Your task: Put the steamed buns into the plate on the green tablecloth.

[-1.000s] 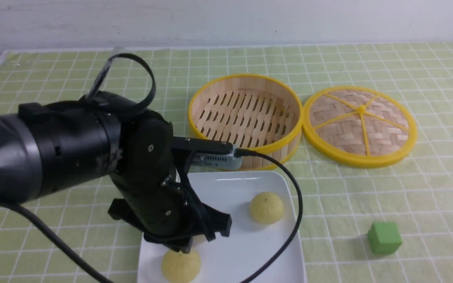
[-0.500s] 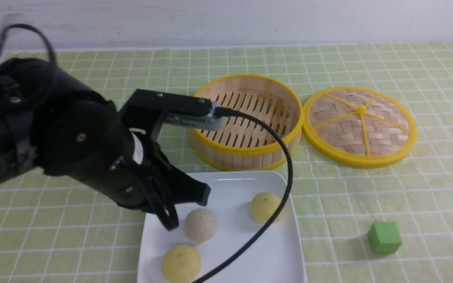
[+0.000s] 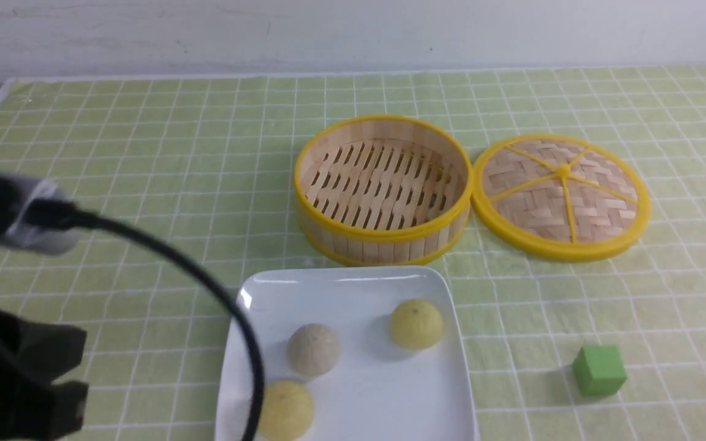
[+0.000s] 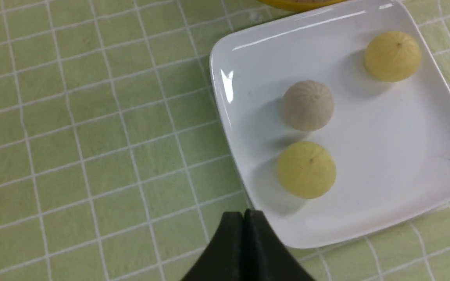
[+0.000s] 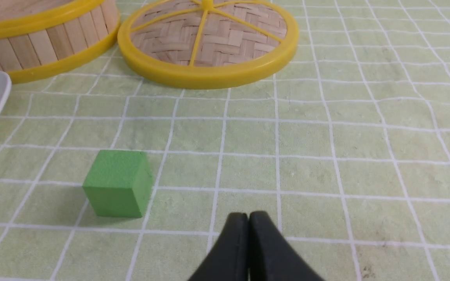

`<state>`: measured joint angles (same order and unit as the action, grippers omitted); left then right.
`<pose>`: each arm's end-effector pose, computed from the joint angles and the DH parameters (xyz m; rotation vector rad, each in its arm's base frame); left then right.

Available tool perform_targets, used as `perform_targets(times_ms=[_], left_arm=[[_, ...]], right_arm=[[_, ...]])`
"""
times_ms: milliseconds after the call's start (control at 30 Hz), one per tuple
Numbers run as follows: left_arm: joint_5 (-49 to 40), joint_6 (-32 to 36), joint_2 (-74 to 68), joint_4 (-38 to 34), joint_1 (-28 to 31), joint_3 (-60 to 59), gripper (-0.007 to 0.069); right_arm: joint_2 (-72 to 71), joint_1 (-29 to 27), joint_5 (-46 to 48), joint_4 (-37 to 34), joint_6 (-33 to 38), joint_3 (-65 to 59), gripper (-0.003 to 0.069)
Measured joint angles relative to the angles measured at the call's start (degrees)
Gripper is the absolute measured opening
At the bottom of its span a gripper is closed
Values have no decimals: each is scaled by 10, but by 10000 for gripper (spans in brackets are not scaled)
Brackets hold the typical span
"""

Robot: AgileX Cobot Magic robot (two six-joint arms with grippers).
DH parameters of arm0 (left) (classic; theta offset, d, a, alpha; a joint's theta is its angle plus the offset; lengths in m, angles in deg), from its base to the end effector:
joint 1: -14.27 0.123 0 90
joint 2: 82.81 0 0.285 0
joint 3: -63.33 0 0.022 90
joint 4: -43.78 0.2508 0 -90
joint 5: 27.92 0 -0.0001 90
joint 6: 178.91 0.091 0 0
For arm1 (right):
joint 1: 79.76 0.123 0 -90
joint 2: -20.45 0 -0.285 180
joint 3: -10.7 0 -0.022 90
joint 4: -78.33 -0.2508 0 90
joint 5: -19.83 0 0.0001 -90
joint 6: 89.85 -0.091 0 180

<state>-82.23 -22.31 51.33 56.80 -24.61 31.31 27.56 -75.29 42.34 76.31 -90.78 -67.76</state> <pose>0.0954 -0.0555 0.3424 0.3672 2.2669 -0.2861 0.0518 0.0053 0.1713 -0.0368 1.8870 0.0995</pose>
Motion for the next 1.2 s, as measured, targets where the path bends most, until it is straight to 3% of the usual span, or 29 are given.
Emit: perform_targets(times_ms=[100,267,433,767,933,1033,1067,1133,1167,1200], left_arm=[[152,-59,86,2,0,-95,2],[314,-114,139,15,0,-185,3],[345,-121,143,29,0,-232,10],[313,-121,143,37,0,-258,21],[296,-80,143,35,14,-270,28],[312,-22,154,0,71,-294,33],[334,18,164,-30,120,-320,34],[356,55,172,-50,160,-339,35],[388,112,197,-73,223,-381,36],[393,122,203,-75,229,-389,37]], right_arm=[[0,0,0,0,0,0,24],[0,0,1,0,0,0,31],[0,0,1,0,0,0,38],[0,0,1,0,0,0,43],[0,0,1,0,0,1,47],[0,0,1,0,0,1,52],[0,0,1,0,0,1,55],[0,0,1,0,0,1,56],[0,0,1,0,0,1,59],[0,0,1,0,0,1,59]])
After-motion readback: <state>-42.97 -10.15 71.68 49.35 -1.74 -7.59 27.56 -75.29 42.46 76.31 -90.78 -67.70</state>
